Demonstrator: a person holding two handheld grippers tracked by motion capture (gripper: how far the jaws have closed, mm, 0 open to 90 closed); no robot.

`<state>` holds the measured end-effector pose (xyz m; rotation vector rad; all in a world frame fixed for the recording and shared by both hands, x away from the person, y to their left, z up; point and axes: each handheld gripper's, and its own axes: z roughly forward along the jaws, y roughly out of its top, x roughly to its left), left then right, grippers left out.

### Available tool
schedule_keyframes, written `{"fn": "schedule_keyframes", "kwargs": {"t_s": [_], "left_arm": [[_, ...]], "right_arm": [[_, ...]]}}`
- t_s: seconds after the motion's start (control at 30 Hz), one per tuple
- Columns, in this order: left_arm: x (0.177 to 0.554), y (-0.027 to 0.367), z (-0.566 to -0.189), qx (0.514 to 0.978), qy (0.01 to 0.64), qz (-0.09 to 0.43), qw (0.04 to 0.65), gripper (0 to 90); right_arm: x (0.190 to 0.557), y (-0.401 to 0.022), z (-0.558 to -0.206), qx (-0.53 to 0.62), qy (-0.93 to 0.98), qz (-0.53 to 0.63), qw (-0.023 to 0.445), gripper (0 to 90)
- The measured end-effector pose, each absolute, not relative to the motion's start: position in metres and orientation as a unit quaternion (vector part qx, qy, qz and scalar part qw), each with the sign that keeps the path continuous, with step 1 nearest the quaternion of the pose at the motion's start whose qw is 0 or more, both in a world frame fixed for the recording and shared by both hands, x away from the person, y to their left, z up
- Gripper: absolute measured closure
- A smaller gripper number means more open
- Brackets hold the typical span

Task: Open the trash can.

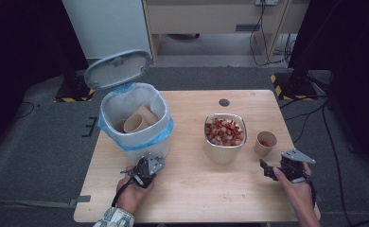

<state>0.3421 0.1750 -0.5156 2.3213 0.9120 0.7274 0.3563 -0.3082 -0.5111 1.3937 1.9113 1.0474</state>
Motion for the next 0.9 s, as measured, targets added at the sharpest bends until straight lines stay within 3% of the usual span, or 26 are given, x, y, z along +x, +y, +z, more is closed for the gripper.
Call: {"fn": "schedule_keyframes", "kwargs": {"t_s": [0.9], "left_arm": [[0.342,0.175,-0.516,0.861,0.335,0.270,0.269,90.0]], "right_arm": [[0.392,-0.303,-0.500,0.545,0.667,0.422,0.284,7.7]]}}
